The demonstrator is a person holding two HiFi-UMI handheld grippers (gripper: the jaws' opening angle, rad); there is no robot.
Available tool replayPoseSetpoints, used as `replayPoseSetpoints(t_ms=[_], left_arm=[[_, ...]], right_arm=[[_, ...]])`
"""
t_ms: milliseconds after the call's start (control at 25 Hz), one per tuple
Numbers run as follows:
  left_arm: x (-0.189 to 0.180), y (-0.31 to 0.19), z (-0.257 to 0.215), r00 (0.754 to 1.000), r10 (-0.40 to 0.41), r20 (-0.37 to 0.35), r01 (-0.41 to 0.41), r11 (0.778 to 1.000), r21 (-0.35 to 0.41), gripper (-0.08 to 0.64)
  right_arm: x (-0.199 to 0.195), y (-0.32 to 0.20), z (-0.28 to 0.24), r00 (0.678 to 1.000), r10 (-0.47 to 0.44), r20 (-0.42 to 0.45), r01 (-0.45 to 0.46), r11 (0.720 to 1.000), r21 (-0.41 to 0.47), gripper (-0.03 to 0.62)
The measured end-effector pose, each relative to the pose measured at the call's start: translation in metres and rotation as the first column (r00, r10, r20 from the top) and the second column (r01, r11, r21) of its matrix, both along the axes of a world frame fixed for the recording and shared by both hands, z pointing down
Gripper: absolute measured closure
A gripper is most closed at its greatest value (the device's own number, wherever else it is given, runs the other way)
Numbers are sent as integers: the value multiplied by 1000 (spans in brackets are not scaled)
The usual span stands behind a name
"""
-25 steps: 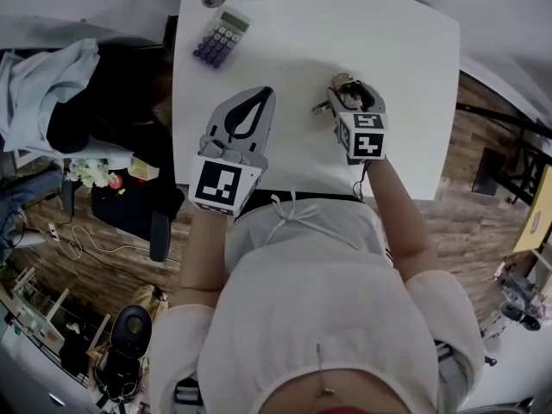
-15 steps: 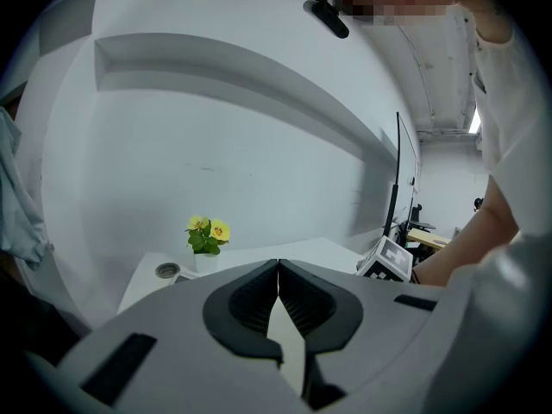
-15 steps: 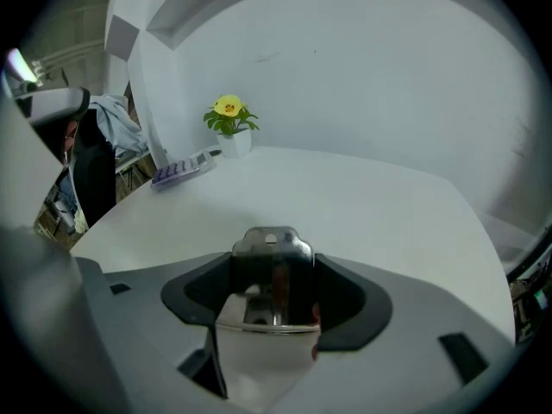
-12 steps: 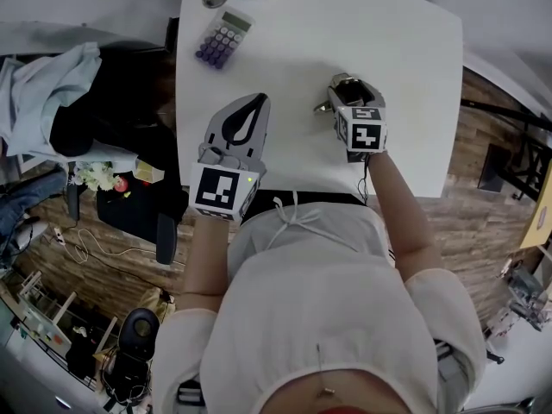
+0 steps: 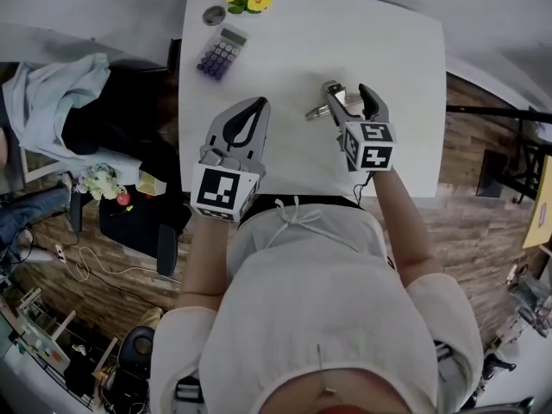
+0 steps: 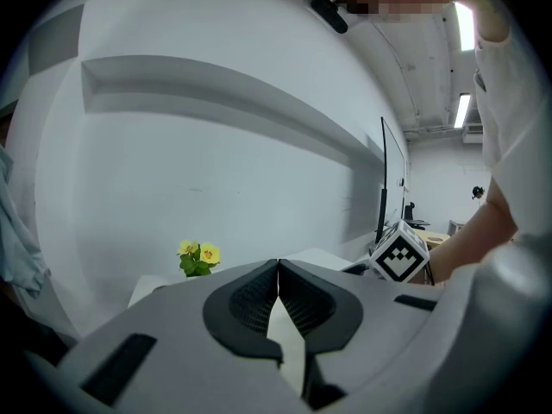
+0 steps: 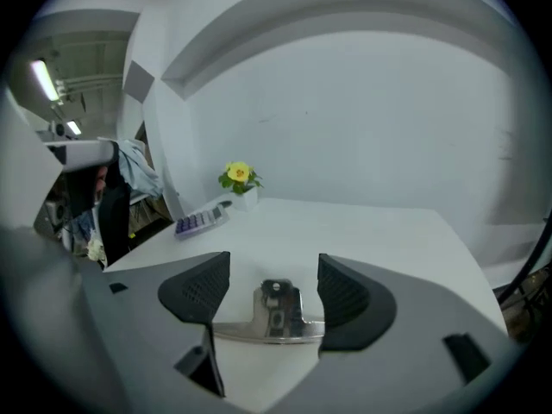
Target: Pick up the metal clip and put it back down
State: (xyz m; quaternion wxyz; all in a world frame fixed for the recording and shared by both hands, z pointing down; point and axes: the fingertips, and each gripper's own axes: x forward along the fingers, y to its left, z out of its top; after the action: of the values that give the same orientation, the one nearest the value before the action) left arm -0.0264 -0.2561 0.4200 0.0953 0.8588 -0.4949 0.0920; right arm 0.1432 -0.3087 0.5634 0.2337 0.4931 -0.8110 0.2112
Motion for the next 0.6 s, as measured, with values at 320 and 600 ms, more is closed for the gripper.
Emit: replayPoseSetpoints(t_ms=[320, 600], left_arm=[[17, 5, -34, 1000, 20, 20, -21, 997, 75, 541], [29, 5, -70, 999, 32, 13, -33, 989, 142, 541]], right_arm=[[15, 8, -109, 997, -64, 50, 47, 956, 290, 347], [27, 25, -184, 989, -128, 71, 78, 872, 484, 467]])
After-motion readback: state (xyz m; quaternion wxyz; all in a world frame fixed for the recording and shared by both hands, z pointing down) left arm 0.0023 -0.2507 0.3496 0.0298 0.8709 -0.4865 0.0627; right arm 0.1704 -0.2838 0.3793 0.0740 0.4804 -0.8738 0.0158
